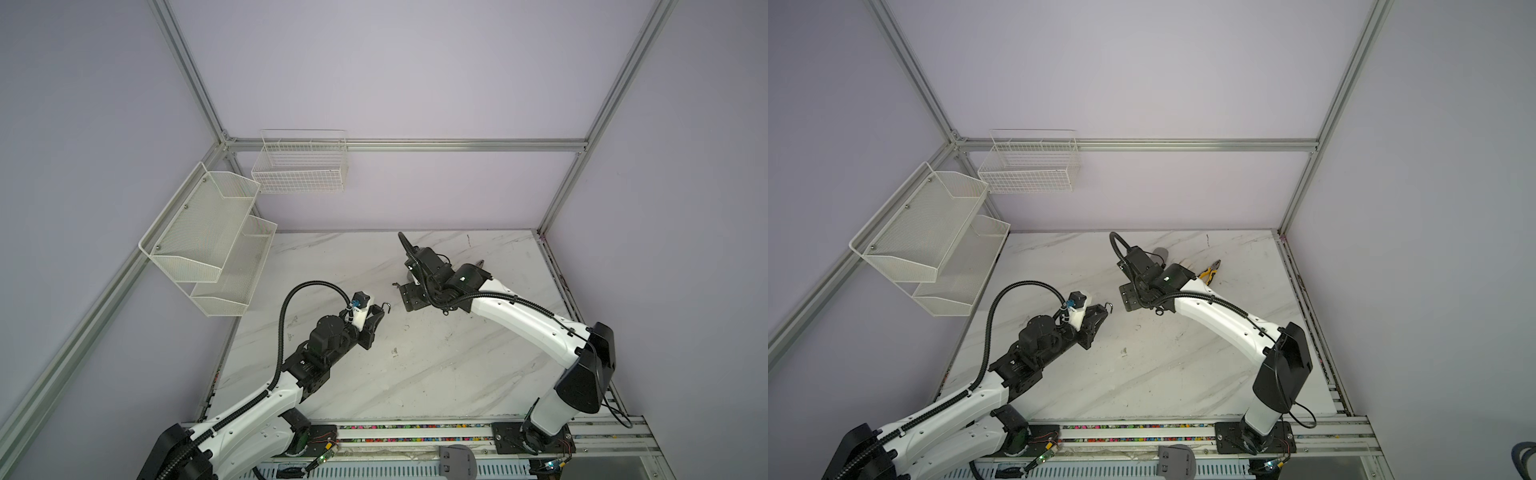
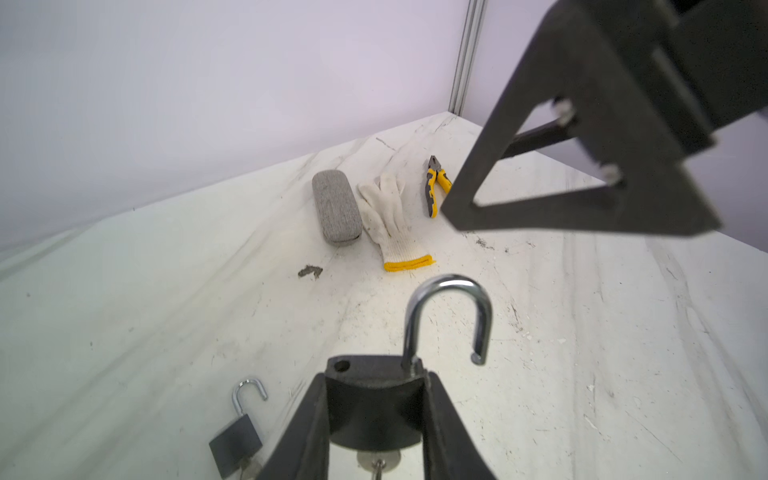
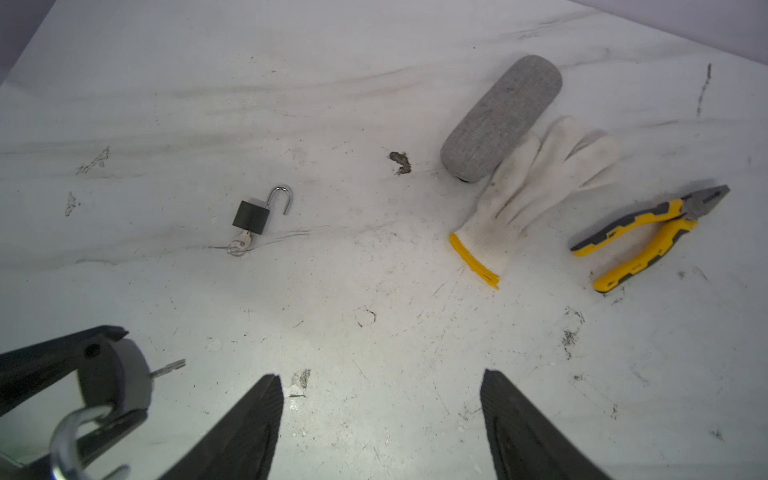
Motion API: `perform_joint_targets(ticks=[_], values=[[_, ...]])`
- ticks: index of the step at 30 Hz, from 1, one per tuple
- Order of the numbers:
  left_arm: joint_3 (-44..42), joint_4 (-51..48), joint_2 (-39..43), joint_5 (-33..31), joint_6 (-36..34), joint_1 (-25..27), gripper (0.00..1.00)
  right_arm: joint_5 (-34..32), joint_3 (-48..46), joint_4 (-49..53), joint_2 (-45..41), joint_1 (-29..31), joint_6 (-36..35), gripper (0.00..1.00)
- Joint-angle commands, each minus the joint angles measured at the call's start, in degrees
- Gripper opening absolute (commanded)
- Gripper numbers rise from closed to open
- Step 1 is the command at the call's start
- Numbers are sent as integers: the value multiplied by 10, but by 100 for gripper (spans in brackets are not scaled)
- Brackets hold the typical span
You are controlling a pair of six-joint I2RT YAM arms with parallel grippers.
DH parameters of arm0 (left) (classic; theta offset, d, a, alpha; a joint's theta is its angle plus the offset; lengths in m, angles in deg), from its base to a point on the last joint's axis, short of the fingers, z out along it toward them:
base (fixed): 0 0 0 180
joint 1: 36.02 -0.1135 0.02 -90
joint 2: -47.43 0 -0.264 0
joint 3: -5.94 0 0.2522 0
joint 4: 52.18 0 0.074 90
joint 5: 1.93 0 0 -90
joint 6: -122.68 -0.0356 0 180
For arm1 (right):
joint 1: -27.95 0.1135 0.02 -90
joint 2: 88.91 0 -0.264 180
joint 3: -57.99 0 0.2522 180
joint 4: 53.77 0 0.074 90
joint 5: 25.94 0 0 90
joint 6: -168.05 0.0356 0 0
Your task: Unlock with the key
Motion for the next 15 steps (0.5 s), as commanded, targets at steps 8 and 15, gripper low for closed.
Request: perform_joint_targets(ticks=[8,15], values=[[173,-294,-105,-28,276,37,0,62,-205,-233,-125,-70,98,83],[268,-379,-231,-40,401,102,0,104,-307,-327,-158,-107,168,84]])
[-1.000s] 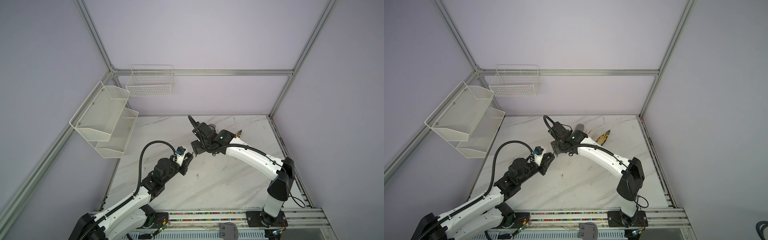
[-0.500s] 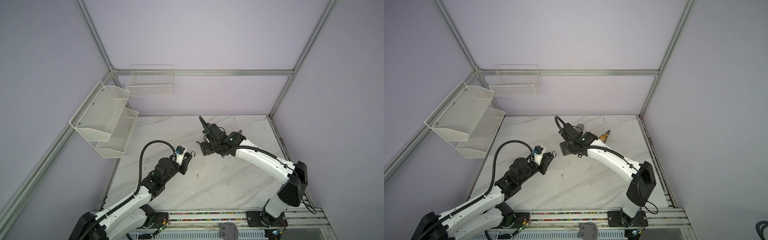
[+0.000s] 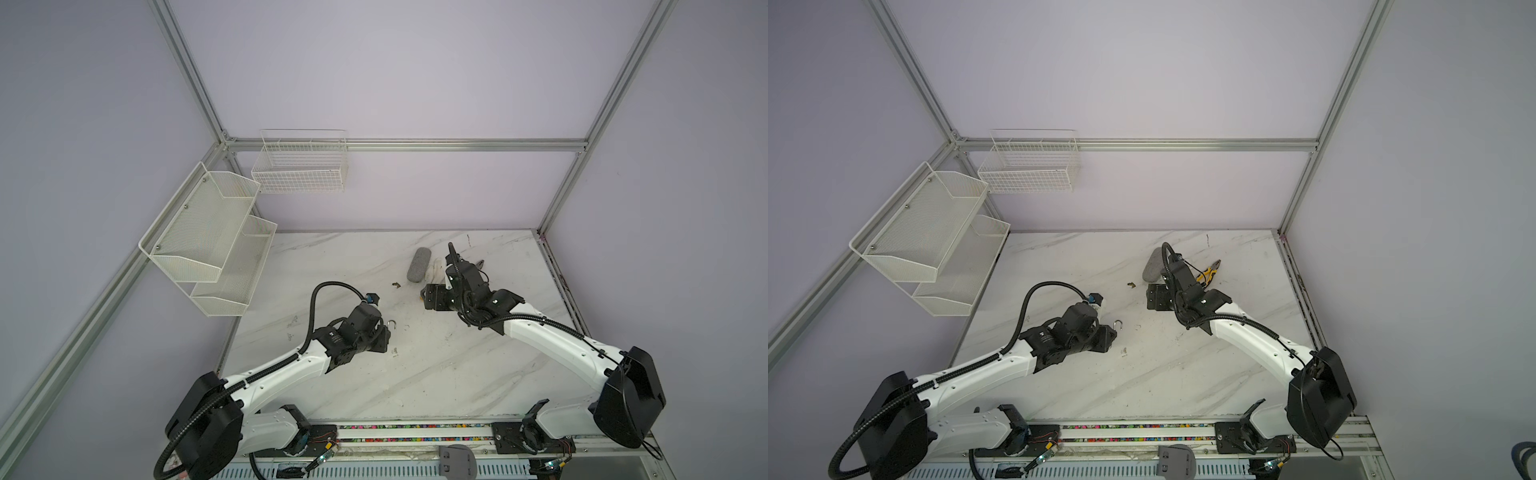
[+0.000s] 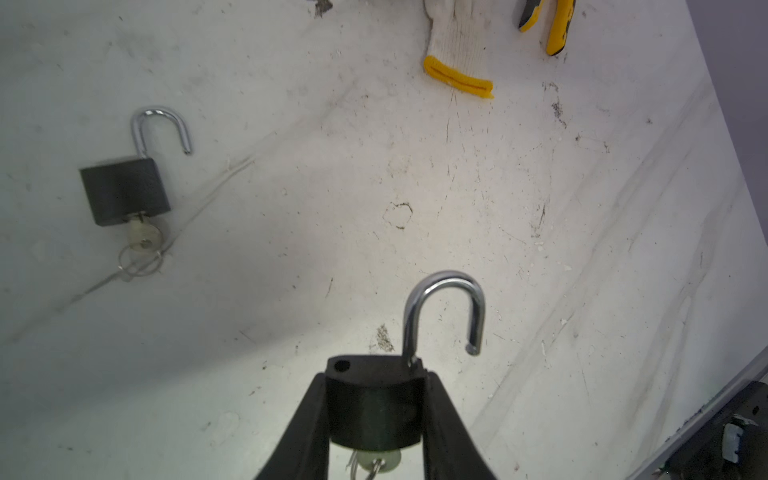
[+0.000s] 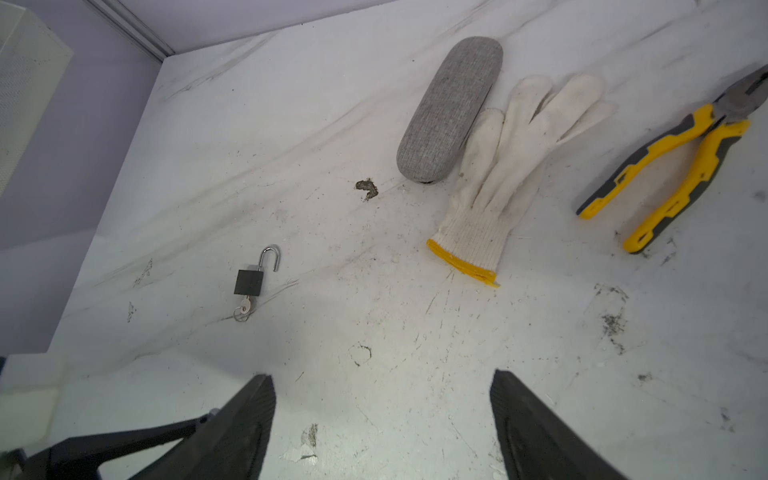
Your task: Unlock with the key
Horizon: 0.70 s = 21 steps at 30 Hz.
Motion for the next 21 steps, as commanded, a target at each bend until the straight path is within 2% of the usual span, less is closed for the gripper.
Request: perform_joint_targets(ticks=[1,10,21], values=[[85,-47,-43,-16,88,28,0,26,-28,-64,-26,-24,48,85],[174,-74,-185,-57,121,37,0,54,-71,-84,-37,-71,45,85],[256,-90,-285,-68,114,37,0,65,-87,-100,-26,-87,41,85]])
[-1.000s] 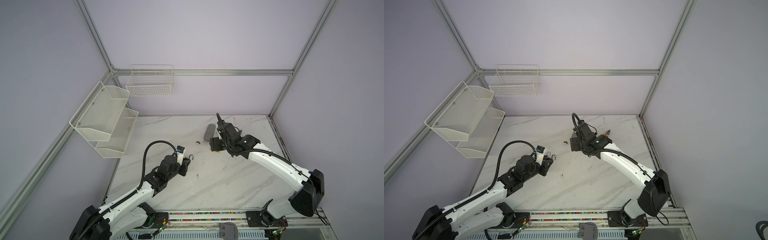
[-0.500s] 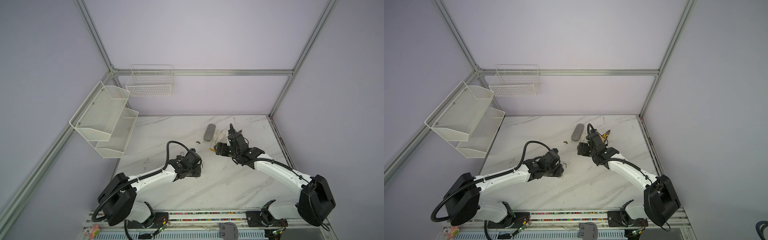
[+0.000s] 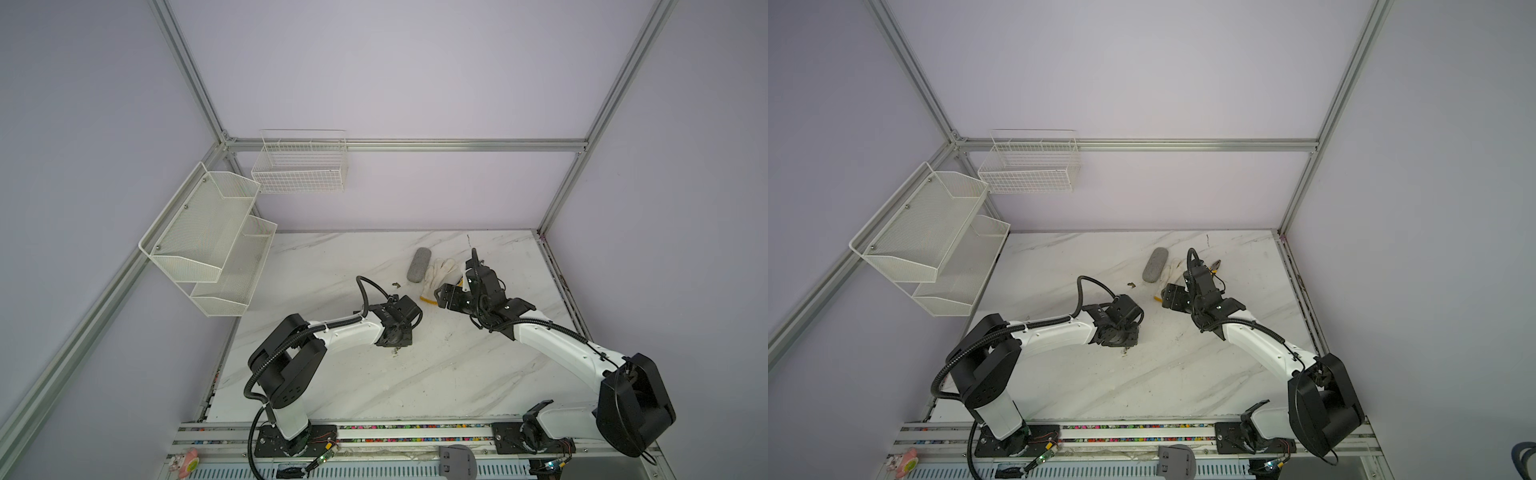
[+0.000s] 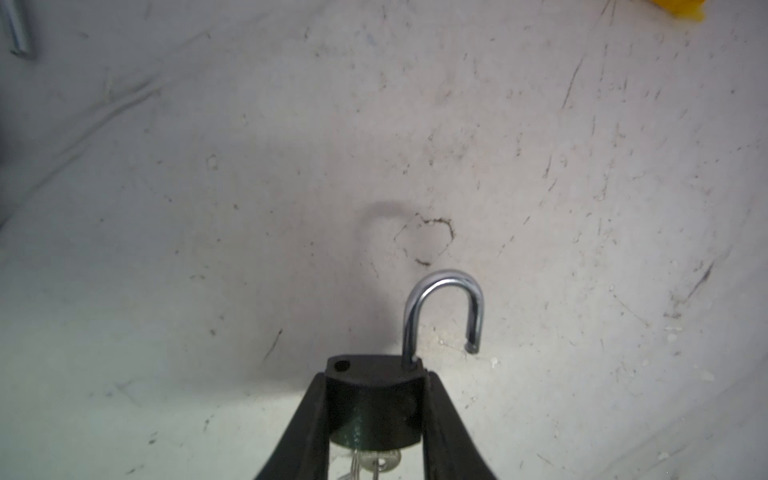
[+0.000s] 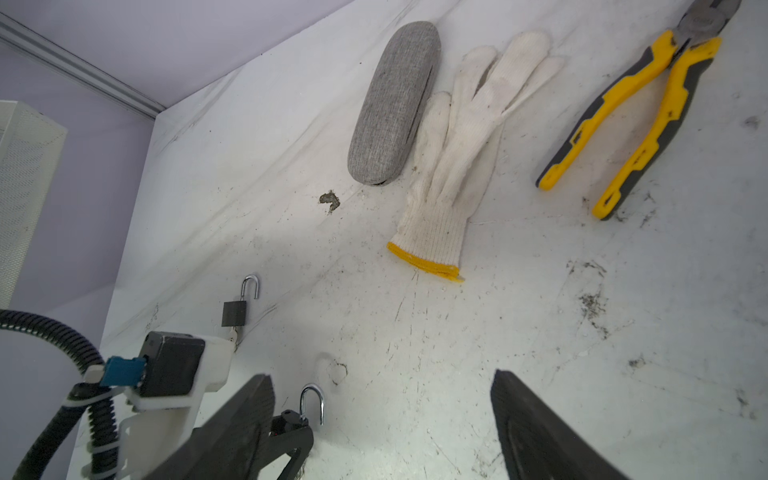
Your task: Unlock with the key
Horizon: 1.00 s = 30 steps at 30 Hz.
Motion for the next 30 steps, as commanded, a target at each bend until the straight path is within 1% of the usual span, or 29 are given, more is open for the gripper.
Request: perform_joint_targets(ticks=[1,9,16,21,24,27,30], values=[[66,-3,-12,-13,7,0,0,4,-5,-18,2,-6,5,85],[89,-4,-46,-18,8,-1,5,12,-3,-19,6,-8,7,85],[86,-4,-64,-15,10,0,10,16,-9,-25,11,-11,7,85],[86,-4,-68,-12,11,0,18,22,-9,-30,13,-13,9,85],[85,-4,-66,-12,10,0,26,22,-6,-29,13,-14,9,85],[86,-7,-59,-13,7,-3,30,14,-6,-30,11,-14,9,85],[83,-7,-45,-14,6,-6,41,13,-3,-32,9,-17,11,85]])
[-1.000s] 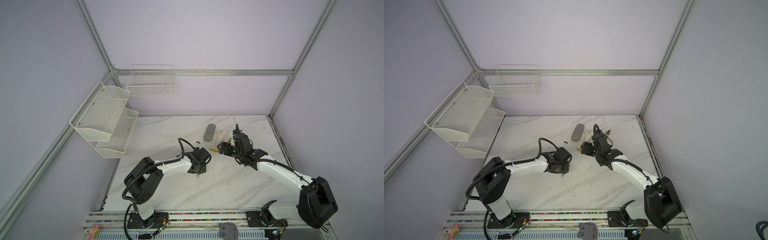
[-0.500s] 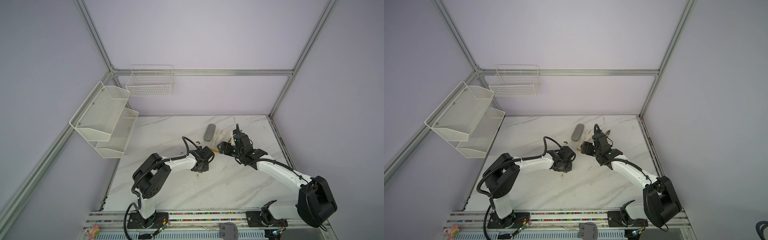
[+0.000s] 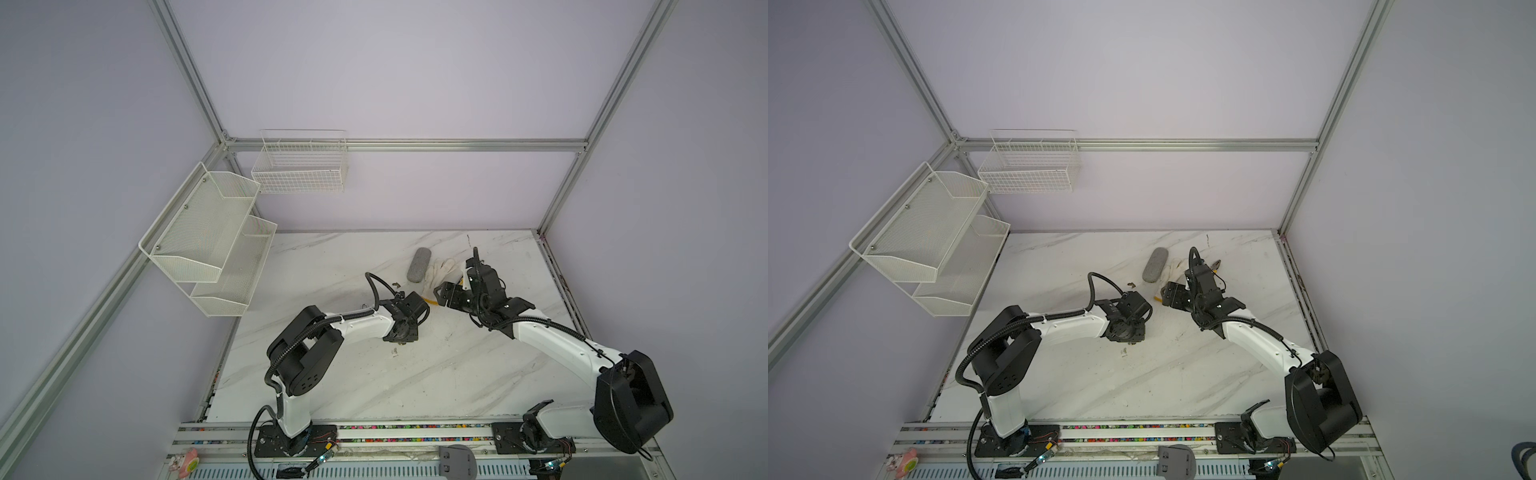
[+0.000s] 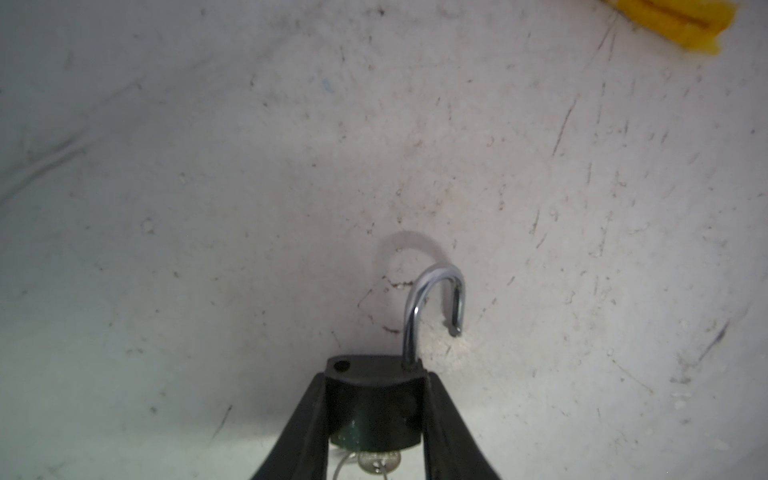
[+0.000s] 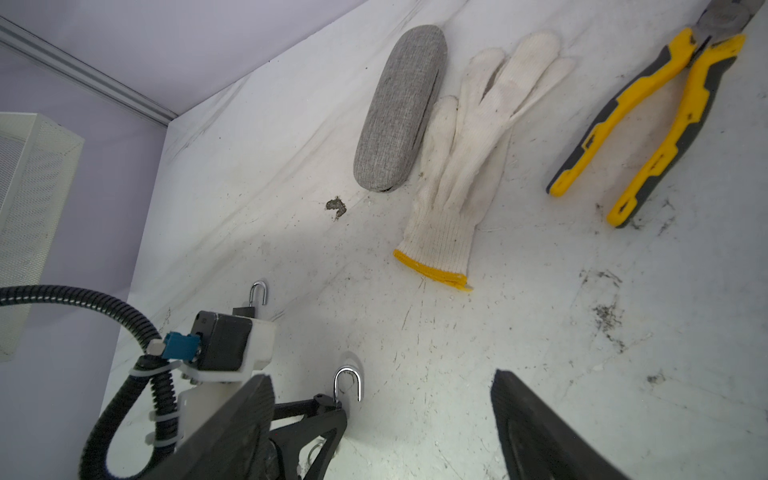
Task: Unlock with the key
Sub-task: 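Open the left gripper to release the padlock on the table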
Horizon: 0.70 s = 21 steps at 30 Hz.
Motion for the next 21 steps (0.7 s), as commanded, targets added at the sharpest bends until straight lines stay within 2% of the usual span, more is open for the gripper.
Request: perform_joint_targets(ticks=[1,7,11,13,15,16,18,21], values=[[32,-5,22,-4,5,-6,44,-7,-2,-15,-2,-6,7,85],[32,-9,86,9,-8,-16,59,-27,13,-17,-13,-15,2,85],[26,-28,166,-27,-34,-49,78,-69,44,-17,-25,-34,-2,87],[18,-49,218,-84,-43,-79,86,-116,59,-21,-33,-46,-10,89],[7,-68,273,-152,-72,-111,100,-177,66,-23,-43,-56,-23,93],[-6,-69,302,-200,-96,-132,100,-216,64,-29,-48,-62,-29,97],[-37,-60,346,-273,-142,-176,100,-278,64,-28,-54,-81,-26,97],[-101,-16,399,-351,-213,-255,100,-399,31,-70,-56,-89,-46,97]])
